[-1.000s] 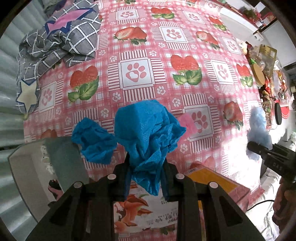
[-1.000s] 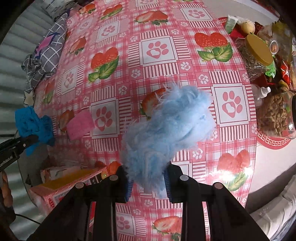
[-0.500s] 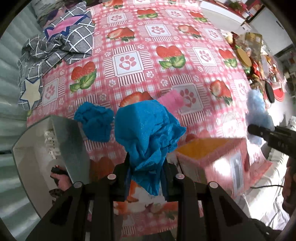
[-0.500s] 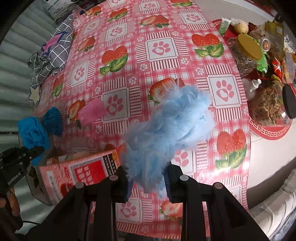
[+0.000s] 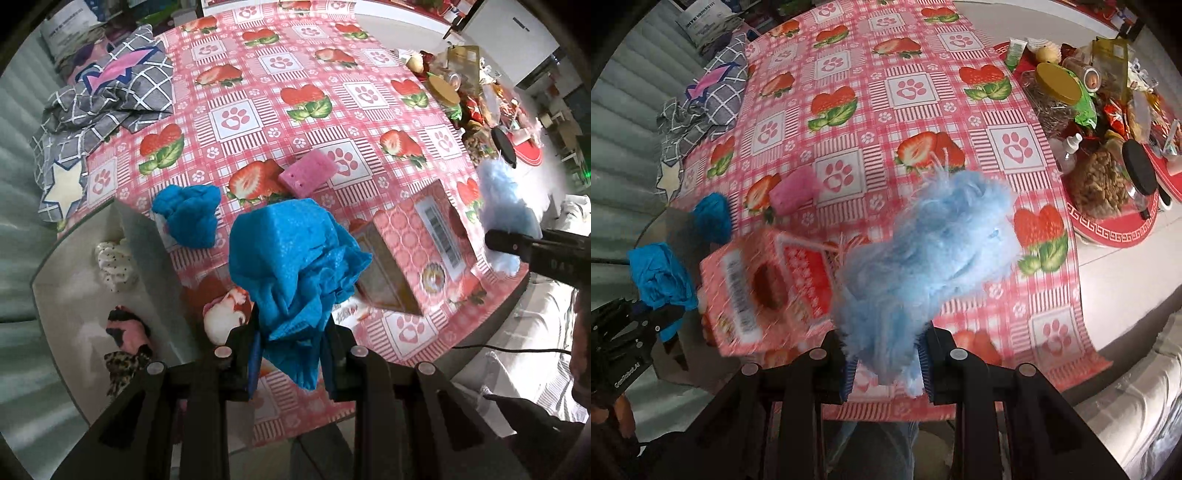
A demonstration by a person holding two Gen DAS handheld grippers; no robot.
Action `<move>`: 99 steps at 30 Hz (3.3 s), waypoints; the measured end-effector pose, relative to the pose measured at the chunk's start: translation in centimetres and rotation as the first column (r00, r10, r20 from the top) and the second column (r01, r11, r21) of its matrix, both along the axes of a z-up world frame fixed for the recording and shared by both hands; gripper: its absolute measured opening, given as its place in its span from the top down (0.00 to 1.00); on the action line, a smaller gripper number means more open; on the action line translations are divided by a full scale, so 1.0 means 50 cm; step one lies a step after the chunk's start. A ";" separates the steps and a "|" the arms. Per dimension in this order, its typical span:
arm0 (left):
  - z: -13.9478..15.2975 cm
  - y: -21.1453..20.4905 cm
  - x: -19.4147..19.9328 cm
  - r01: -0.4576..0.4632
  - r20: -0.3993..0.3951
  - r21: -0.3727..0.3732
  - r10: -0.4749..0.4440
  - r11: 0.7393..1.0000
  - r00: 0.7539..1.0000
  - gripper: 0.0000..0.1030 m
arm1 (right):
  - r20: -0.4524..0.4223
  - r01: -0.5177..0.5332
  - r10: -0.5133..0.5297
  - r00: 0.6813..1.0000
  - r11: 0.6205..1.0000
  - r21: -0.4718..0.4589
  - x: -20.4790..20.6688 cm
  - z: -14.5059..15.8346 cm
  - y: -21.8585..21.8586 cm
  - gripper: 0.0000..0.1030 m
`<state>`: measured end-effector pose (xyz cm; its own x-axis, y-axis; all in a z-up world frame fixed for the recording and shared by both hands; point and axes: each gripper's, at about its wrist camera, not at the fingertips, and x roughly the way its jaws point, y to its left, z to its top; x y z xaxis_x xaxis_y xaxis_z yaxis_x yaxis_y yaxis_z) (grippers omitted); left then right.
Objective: Organize soft objects
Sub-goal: 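Lift the blue cloth and fluffy toy and carry both over the white box, then hold the blue cloth and fluffy toy above the white box with both grippers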
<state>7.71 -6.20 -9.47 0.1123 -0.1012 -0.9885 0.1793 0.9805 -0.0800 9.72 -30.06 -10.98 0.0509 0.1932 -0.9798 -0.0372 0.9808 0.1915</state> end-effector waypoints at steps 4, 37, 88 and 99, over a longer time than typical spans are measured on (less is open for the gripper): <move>0.017 0.023 -0.024 -0.007 0.018 -0.020 0.007 1.000 1.000 0.72 | 0.017 -0.006 0.006 1.000 1.000 0.002 -0.028 0.024 0.029 0.71; 0.059 0.297 -0.136 -0.297 0.095 -0.102 0.306 0.949 0.947 0.72 | 0.133 -0.366 0.368 0.920 0.930 -0.043 -0.075 0.141 0.380 0.71; 0.015 0.409 -0.203 -0.491 0.028 -0.060 0.493 0.869 0.870 0.72 | 0.101 -0.668 0.666 0.739 0.744 -0.012 -0.096 0.110 0.632 0.71; 0.003 0.421 -0.206 -0.506 0.011 -0.041 0.507 0.862 0.862 0.72 | 0.098 -0.698 0.695 0.712 0.716 -0.006 -0.098 0.103 0.668 0.71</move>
